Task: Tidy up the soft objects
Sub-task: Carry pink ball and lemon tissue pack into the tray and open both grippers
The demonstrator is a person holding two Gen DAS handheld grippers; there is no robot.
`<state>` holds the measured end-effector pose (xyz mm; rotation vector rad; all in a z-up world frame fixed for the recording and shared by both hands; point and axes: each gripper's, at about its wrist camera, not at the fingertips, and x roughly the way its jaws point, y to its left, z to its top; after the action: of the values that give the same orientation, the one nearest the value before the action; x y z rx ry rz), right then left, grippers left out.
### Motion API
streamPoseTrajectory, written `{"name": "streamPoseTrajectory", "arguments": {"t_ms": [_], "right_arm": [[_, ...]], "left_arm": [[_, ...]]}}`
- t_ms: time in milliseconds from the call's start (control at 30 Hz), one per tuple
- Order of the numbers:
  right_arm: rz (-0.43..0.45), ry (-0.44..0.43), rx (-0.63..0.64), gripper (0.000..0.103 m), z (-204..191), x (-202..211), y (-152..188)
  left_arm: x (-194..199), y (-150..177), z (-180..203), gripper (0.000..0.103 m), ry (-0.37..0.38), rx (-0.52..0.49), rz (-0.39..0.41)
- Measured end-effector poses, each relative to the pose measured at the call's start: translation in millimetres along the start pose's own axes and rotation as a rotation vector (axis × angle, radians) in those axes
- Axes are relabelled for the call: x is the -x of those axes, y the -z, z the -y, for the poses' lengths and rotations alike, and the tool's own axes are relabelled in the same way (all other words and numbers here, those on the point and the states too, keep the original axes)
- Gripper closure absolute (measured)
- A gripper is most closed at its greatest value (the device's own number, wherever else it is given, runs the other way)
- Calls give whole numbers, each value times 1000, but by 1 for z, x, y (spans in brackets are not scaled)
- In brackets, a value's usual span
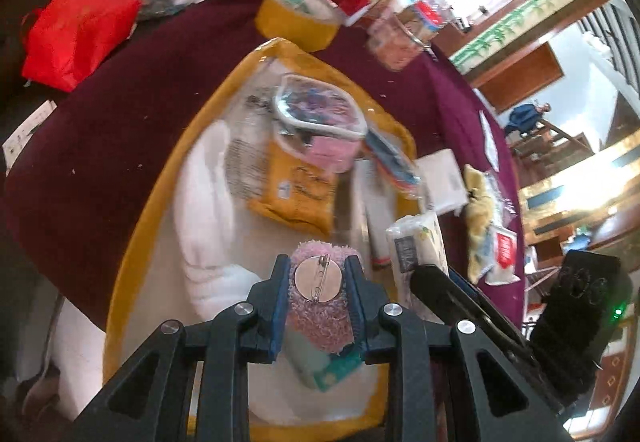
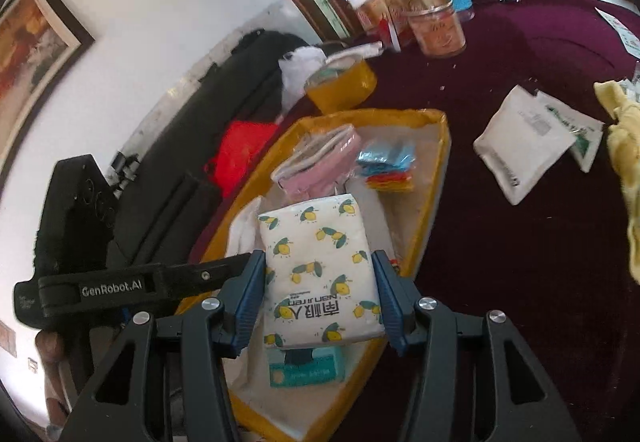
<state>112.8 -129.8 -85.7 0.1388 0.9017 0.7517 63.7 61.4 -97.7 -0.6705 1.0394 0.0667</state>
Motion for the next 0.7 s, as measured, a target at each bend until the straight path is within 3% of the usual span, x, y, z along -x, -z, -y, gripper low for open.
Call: {"name": "streamPoseTrajectory", "arguments": {"t_ms": [167,233,333,400,600,700], "right_arm": [[-13,97,39,49,-8,-23,3],[-17,104,35,47,-7,-27,7],[-12,76,40,34,-7,-24,9],[9,66,39,31,-7,-18,10],[71,0,10,30,2,18,14],[100,-18,-12,29,15,42,18]], "left_arm": [[-1,6,-9,68,5,16,-15],[4,6,-8,57,2,11,9],[11,8,-8,39,12,24,29],[15,10,-7,34,17,29,43],[27,22,16,30,34,-31,93],[34,32,43,23,42,-100,131]]}}
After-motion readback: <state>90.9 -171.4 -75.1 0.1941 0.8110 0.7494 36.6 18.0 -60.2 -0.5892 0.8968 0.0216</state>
